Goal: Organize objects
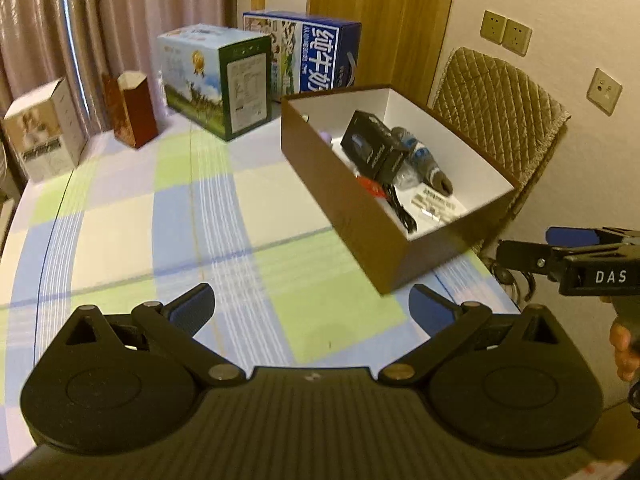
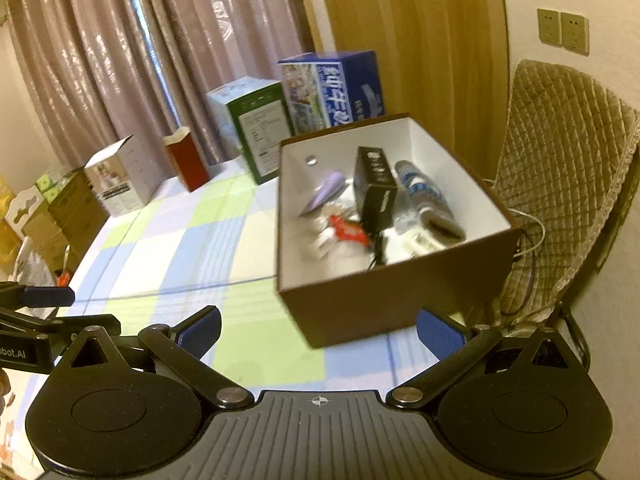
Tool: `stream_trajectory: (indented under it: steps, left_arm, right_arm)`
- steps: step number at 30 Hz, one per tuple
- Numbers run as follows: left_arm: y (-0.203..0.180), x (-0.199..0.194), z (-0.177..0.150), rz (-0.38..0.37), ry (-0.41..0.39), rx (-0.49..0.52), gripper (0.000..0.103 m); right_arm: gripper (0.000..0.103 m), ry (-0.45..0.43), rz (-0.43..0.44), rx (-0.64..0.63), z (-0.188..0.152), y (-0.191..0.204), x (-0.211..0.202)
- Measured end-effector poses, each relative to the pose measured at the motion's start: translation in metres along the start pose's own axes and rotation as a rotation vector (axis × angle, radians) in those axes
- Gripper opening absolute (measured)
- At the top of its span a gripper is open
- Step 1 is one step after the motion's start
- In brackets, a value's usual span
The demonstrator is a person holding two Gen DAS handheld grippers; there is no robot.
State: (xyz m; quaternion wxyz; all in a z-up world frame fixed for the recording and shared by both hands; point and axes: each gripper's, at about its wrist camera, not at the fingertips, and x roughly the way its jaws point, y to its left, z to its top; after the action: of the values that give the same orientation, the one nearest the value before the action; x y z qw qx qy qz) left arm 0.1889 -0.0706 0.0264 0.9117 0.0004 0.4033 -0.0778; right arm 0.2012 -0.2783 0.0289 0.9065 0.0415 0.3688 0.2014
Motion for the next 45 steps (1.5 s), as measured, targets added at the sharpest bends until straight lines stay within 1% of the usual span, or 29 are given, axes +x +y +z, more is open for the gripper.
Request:
stream_trajectory:
  steps: [11,21,28,38,45]
  left_arm:
    - [0.033,-0.050,-0.049,0.008,0.009,-0.072,0.102]
    - [0.047,-0.072,-0.082,0.011,0.030,-0.090,0.102]
    - [0.057,-0.080,-0.094,0.019,0.034,-0.099,0.102]
    - [0.064,-0.084,-0.102,0.030,0.039,-0.108,0.102]
    - [0.064,-0.085,-0.104,0.036,0.038,-0.114,0.102]
  right_arm:
    - [0.101,0.042,0.014,-0.037,-0.038,0.046,-0.020]
    - [0.101,0.074,0.032,-0.070,-0.063,0.079,-0.024]
    - [0.101,0.084,0.038,-0.097,-0.076,0.094,-0.028]
    - [0.101,0.086,0.041,-0.115,-0.079,0.106,-0.029]
    - [0.101,0.091,0.042,-0.124,-0.080,0.107,-0.030]
